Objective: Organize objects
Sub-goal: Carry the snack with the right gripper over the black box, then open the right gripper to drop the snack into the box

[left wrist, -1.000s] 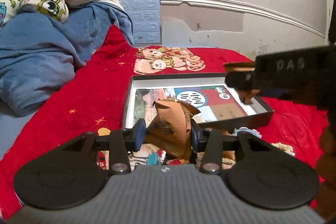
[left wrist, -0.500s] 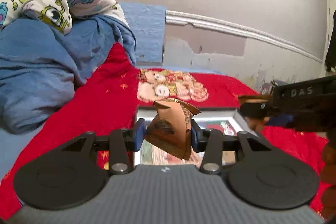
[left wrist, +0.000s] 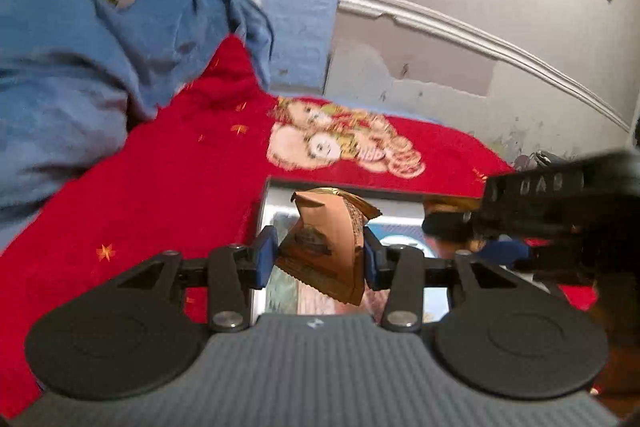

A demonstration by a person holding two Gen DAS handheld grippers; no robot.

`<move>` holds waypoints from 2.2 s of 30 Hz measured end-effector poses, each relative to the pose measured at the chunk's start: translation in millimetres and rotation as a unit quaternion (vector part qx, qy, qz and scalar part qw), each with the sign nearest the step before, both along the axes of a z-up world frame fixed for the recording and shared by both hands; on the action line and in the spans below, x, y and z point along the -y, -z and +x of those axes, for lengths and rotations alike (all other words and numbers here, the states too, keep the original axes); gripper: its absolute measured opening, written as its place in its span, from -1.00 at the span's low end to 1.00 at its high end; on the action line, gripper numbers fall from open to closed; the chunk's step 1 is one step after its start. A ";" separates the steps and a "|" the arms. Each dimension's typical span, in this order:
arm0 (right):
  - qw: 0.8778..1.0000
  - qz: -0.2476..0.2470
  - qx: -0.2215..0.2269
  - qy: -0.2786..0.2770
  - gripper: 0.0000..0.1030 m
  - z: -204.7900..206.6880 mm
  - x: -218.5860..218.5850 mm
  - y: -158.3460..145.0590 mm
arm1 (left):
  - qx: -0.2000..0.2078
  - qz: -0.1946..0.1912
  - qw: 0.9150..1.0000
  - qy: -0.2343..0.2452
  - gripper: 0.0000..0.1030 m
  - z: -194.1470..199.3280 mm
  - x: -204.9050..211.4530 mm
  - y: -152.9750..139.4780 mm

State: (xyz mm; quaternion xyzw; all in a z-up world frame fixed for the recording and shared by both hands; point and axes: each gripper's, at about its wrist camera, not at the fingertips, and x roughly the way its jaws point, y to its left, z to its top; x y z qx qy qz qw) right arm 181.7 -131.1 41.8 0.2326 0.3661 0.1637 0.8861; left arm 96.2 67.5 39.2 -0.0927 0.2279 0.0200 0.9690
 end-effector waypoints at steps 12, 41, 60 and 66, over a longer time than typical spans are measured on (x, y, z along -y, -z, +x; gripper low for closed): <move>0.999 -0.015 -0.034 -0.022 -0.34 -3.0 -11.9 31.5 | -0.059 -0.008 0.998 0.015 -0.09 5.2 -1.4 27.6; 0.997 -0.035 -0.056 -0.042 -0.32 4.9 -29.0 53.2 | -0.104 0.029 0.994 0.030 -0.16 18.6 14.7 48.1; 0.997 -0.041 -0.053 -0.037 -0.32 3.8 -30.9 53.4 | -0.108 0.001 0.993 0.040 0.17 19.1 7.6 41.6; 0.997 -0.034 -0.051 -0.035 -0.32 0.1 -29.4 50.4 | -0.105 0.002 0.992 0.066 0.38 16.0 7.0 33.9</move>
